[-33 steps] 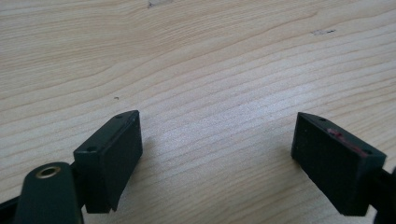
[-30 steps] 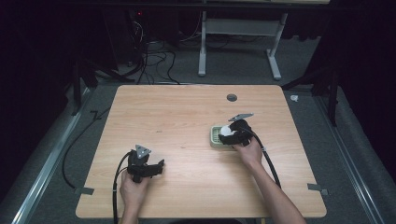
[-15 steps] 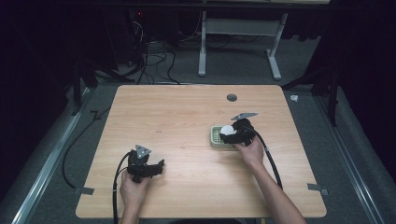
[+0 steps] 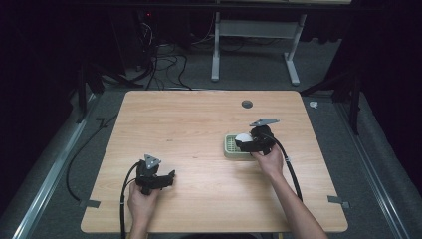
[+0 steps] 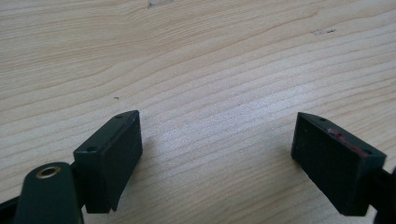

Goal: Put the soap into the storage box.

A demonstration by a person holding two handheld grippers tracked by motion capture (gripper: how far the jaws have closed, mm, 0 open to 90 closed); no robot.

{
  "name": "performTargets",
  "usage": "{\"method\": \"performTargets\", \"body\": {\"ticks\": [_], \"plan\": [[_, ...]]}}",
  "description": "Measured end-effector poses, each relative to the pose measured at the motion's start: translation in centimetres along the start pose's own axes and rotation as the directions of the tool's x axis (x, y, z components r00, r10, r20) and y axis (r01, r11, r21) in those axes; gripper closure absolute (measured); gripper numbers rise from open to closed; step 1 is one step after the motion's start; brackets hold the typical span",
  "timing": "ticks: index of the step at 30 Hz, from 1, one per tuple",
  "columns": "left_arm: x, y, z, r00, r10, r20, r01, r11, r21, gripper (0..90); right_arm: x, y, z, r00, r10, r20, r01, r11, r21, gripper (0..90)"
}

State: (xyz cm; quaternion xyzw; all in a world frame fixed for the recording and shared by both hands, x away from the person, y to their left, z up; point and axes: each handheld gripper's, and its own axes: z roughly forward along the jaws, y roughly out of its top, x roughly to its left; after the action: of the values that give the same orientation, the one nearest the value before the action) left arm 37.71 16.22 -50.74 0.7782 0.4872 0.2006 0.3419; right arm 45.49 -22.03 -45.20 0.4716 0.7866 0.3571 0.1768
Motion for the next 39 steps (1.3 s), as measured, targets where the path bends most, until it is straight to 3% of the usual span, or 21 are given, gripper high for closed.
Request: {"method": "performTargets", "body": {"ticks": [16,39], "plan": [[0.0,0.0,0.0,1.0,-0.001,0.0,0.001,1.0,0.0,16.9,0.1,0.5,-2.5,0.9998,0.007,0.018,-0.006,0.999,-0.045,22.9],[0.0,0.0,0.0,1.0,0.0,0.0,0.0,1.0,0.0,16.8,-1.2,-0.5,-7.0,0.9985,0.027,0.049,-0.021,0.9931,-0.116,24.5]]}}
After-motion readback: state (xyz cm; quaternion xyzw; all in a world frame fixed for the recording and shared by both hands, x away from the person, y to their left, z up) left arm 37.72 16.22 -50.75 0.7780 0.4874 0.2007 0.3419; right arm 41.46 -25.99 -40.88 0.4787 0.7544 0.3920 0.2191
